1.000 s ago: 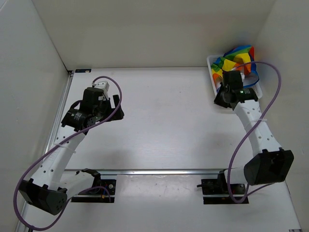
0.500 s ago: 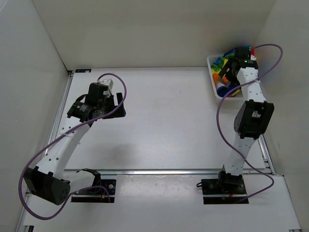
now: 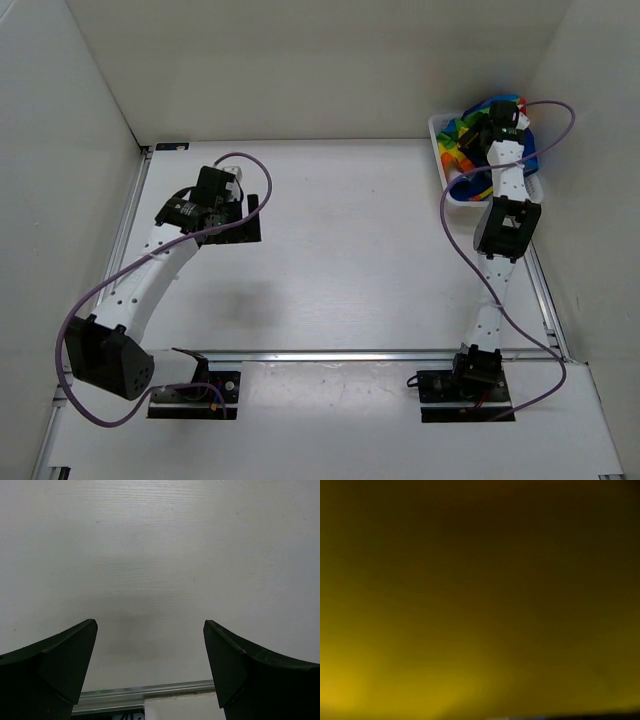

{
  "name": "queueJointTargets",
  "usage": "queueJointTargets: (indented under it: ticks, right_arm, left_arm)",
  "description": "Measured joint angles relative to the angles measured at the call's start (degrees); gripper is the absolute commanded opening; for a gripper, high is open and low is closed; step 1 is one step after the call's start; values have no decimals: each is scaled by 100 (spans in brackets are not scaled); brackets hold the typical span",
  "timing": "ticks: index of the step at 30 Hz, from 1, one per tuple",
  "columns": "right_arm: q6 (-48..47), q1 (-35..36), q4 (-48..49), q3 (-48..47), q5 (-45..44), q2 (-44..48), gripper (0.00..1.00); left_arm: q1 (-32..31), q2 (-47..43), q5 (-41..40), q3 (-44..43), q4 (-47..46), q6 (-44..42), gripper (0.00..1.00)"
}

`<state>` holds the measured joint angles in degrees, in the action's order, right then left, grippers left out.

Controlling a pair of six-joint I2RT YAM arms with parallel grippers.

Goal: Fold and stack the shorts
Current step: Grab the shorts from the pile, then move the shorts to the center of the board

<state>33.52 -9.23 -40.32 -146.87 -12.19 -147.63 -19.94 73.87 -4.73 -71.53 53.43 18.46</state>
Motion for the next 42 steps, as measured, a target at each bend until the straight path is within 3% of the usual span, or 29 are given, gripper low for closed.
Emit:
queueJointTargets:
  ticks: [1,3,5,11,20,24,29,35,36,38,42]
  right_arm:
    - [63,-7,94,0,103,-101,83]
    - [122,-20,286,0,361,-269,25]
    - [223,-28,448,0,610,-361,0]
    - [184,-35,721,516,855,48,0]
    - [-496,280,656,1001,1069,2677,0]
    - [-769,970,691,944,1445,4113,0]
    - [-999,2420,863,1303,1825,5381,0]
    - [-953,3154,938,2962,1849,6017,0]
    - [-927,3161,927,3351,1838,6037,16]
    - [-841,3163,896,4054,1768,5945,100]
    - [-901,2959,238,4164,1792,4964,100]
  left_arm:
    - [0,55,-2,-9,20,-4,100]
    - [0,155,-15,-31,44,-11,100]
    - [0,245,-22,-66,66,-20,100]
    - [0,387,-48,-260,188,-9,100]
    - [28,138,90,-343,302,306,100]
    - [221,26,92,-636,601,507,100]
    - [789,-37,85,-1156,938,649,100]
    - [1497,-396,116,-1539,1099,750,100]
    - [1602,-457,140,-1563,1115,754,100]
    - [1744,-538,199,-1567,1119,756,100]
    - [1790,-531,529,-1482,1110,741,100]
